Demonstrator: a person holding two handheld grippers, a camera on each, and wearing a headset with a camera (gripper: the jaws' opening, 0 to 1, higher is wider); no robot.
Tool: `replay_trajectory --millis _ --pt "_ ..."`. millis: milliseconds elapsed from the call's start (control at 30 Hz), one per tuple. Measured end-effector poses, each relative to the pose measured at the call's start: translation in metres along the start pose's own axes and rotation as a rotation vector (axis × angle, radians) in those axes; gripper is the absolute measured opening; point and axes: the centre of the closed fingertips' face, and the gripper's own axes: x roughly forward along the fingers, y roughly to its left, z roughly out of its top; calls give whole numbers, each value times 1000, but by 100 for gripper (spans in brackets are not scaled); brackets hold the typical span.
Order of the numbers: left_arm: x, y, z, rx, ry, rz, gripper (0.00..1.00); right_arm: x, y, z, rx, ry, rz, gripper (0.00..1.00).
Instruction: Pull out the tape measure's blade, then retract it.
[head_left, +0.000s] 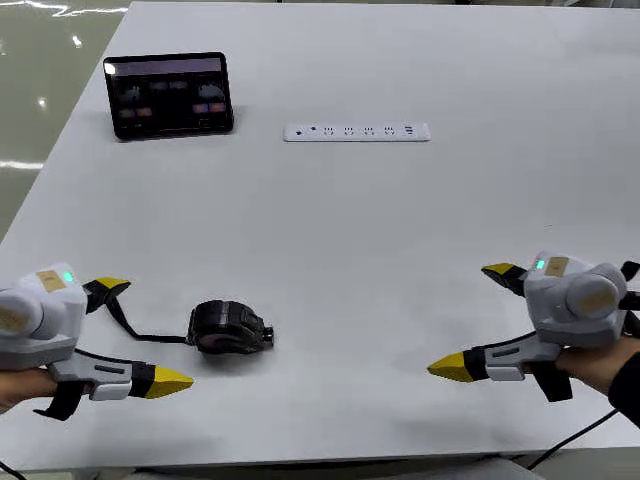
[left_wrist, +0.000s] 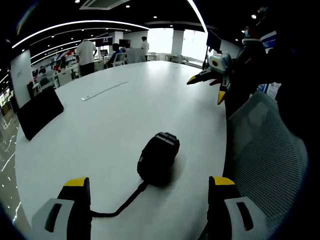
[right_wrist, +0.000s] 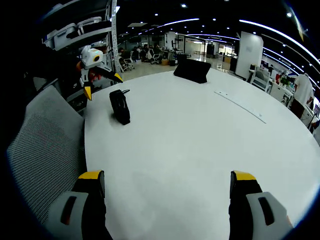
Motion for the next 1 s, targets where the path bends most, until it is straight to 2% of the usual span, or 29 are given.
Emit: replay_trajectory --millis 100,200,233,333,400,467,533,567,733,767,800,833,933,1000 --pt "6 0 6 28 26 -30 93 11 5 6 -13 -2 23 100" --pt "13 -2 10 93 64 -71 92 22 11 12 -26 -5 51 100" --pt "17 -6 14 137 59 -99 90 27 15 16 -48 -23 76 100" --pt "23 -12 14 163 112 -148 88 37 23 20 -79 -28 111 100" --pt "28 -20 12 176 158 -206 88 46 30 21 -104 -24 149 100" --pt "34 -27 13 247 181 -240 88 53 40 23 -122 -11 197 100" --pt "40 -27 11 268 225 -240 86 59 48 26 -132 -12 228 100" --pt "44 -26 11 296 243 -241 85 64 52 28 -164 -11 240 100" --pt "59 -29 17 317 266 -252 81 85 67 37 -214 4 277 100" --pt "60 -29 16 322 277 -252 78 89 68 38 -215 4 275 100" --pt "62 -29 15 327 300 -255 73 94 72 41 -210 4 275 99" --pt "63 -30 15 326 305 -255 66 97 75 44 -207 0 279 97" --pt "67 -34 16 332 303 -258 64 110 84 51 -212 -12 286 90" --pt "69 -34 12 346 323 -263 56 119 88 56 -213 -15 290 89"
